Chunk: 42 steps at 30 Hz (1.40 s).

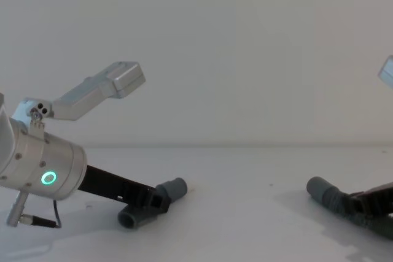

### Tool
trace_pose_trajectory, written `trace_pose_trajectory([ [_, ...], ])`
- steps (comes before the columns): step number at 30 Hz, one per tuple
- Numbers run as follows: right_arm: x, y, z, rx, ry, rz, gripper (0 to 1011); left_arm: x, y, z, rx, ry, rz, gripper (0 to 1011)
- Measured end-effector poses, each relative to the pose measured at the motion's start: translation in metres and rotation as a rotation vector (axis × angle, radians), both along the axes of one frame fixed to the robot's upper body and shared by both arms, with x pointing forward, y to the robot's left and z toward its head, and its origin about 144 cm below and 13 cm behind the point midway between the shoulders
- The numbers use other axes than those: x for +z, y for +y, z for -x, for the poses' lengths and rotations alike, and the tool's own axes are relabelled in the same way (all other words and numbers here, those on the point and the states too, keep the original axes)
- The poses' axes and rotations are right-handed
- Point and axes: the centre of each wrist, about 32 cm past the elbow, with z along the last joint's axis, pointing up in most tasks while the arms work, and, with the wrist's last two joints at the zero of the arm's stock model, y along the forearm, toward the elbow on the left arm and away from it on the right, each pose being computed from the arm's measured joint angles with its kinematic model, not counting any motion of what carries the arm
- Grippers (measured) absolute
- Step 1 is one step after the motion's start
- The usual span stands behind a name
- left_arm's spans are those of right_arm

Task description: Use both hands to pick up one end of the pipe from the table, align the ends, and insert them.

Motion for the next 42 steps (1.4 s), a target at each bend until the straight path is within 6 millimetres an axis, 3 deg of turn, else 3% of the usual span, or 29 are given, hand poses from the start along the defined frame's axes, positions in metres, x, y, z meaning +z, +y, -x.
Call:
trace_pose_trajectory([
  [42, 0.0, 0.0, 0.0, 0.0, 0.0, 0.0, 59, 0.0, 0.0, 0.0, 0.0, 0.0, 0.0, 318],
])
